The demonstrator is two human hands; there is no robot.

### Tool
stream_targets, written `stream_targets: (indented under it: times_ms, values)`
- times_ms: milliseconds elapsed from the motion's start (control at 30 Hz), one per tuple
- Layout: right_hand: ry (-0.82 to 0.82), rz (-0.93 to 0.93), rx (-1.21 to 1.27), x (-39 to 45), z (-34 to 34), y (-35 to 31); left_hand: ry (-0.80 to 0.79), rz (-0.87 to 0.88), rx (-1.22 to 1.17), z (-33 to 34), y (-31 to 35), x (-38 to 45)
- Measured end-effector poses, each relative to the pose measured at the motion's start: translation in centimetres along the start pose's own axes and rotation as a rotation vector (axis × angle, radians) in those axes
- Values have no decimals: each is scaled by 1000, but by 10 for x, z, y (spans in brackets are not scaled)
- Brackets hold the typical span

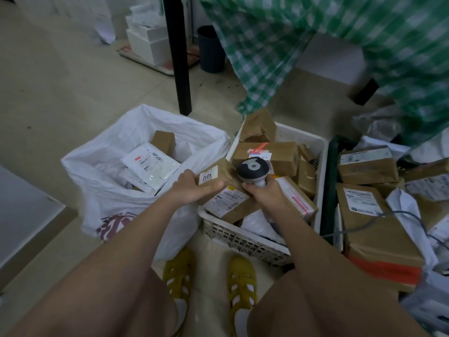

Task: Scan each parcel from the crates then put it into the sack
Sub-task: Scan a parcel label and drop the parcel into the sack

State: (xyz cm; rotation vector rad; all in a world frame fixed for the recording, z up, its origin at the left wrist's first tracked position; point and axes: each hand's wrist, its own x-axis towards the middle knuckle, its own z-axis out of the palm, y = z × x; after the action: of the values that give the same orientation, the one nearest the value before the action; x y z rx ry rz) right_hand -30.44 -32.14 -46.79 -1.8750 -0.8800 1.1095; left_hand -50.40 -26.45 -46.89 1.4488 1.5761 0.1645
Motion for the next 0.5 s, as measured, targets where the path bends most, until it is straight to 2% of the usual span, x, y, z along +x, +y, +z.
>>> stream_targets:
  times_ms: [100,200,267,333,400,500]
  values:
    - [12,6,-24,8,-2,3,-13,75,22,3,-4,6]
    - [17,10,11,11,-3,3,-2,278,-57,6,0,9]
    - [9,5,20,11,-3,1,-16,427,-35,6,2,11]
    - [7,-8,23,8,-3,-3,3,499,21,6,2,13]
    - [46,-88,25,6,-5,-7,69,475,-39,0,2,13]
    - [145,-226,57,0,-11,-20,147,303,-289,-13,-4,13]
